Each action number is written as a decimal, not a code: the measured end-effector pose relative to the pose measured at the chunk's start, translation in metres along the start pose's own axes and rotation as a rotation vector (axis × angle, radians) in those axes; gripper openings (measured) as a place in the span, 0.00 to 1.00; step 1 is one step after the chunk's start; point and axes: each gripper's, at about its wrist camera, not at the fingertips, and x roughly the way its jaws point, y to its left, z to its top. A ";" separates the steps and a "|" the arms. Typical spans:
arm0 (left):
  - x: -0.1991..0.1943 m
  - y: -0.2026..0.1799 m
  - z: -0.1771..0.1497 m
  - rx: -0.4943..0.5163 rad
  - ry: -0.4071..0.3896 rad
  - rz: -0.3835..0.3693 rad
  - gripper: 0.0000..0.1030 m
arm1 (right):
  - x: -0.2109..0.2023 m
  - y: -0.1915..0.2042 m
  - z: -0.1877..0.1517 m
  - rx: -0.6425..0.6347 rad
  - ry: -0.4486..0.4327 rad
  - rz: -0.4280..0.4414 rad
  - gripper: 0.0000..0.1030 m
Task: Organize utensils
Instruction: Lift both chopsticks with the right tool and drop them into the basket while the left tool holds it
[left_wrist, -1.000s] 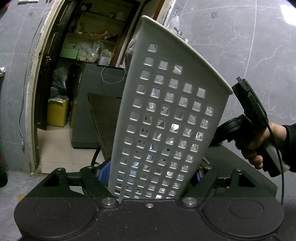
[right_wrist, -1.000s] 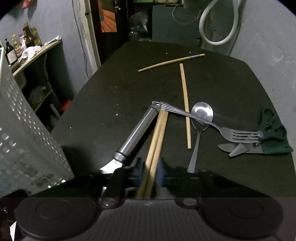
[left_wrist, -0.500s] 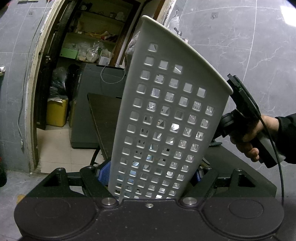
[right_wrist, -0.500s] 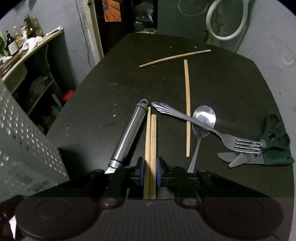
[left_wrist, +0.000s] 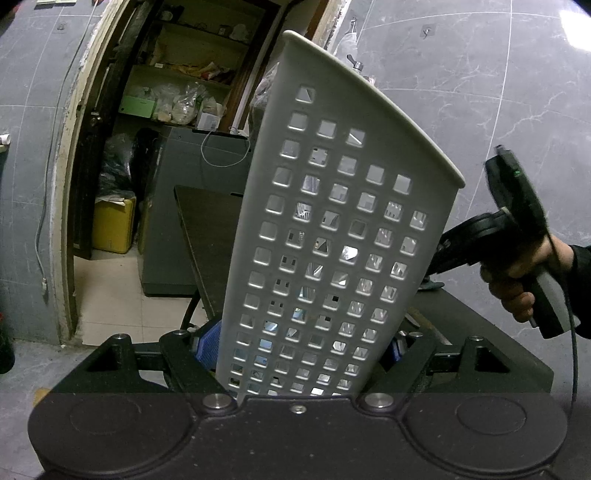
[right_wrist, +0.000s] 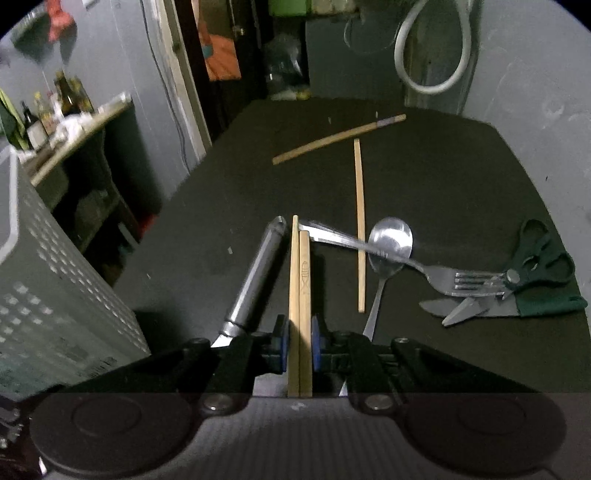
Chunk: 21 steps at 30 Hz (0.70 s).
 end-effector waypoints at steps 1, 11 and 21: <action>0.001 -0.001 0.000 0.001 0.000 0.001 0.79 | -0.006 -0.001 -0.001 0.009 -0.029 0.016 0.14; 0.000 0.000 0.001 0.005 0.001 0.004 0.79 | -0.055 0.000 -0.032 0.011 -0.393 0.137 0.14; -0.002 -0.002 0.004 0.012 0.003 0.014 0.79 | -0.093 0.010 -0.051 -0.018 -0.645 0.191 0.14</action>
